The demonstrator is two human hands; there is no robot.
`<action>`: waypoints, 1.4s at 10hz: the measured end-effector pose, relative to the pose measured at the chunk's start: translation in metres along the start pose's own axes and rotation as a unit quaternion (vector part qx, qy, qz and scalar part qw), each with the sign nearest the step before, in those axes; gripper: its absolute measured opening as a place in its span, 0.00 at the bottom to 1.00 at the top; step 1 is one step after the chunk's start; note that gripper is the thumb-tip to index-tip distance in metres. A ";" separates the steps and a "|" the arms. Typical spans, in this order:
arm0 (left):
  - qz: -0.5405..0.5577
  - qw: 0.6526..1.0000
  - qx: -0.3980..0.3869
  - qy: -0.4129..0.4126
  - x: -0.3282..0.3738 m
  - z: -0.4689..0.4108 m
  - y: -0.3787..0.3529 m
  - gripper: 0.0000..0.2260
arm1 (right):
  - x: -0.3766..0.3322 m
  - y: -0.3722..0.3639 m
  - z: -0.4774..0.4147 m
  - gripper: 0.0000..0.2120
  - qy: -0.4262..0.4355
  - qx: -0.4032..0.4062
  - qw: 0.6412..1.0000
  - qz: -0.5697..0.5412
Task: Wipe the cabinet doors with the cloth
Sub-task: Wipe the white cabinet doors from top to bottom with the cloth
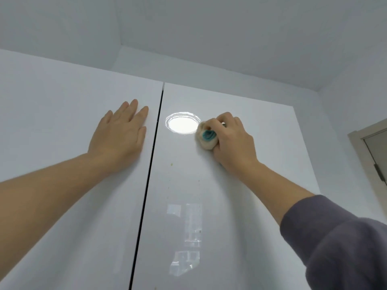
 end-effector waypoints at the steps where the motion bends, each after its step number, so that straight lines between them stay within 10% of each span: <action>1: 0.007 1.000 0.011 0.006 0.005 0.013 0.002 0.24 | 0.050 0.016 0.010 0.19 -0.092 -0.002 0.995 0.037; 7: 0.004 1.000 0.029 0.003 0.004 0.037 -0.012 0.25 | 0.143 0.054 0.074 0.11 -0.388 0.044 0.919 0.051; 11: 0.007 1.000 0.026 0.007 0.004 0.033 -0.013 0.24 | -0.051 -0.007 0.022 0.11 -0.085 0.028 0.994 -0.056; 14: 0.024 0.999 0.026 -0.010 0.002 0.035 -0.009 0.23 | -0.108 -0.014 0.042 0.15 0.164 -0.040 0.982 -0.083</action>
Point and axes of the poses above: each hand's wrist, its own z-axis away from the middle knuckle, its own y-axis out of the back of the hand, x = y × z, the point moved 6 cm from there along -z, towards the middle knuckle, and after that the axes turned 3 degrees about -y, right-handed, at the moved point
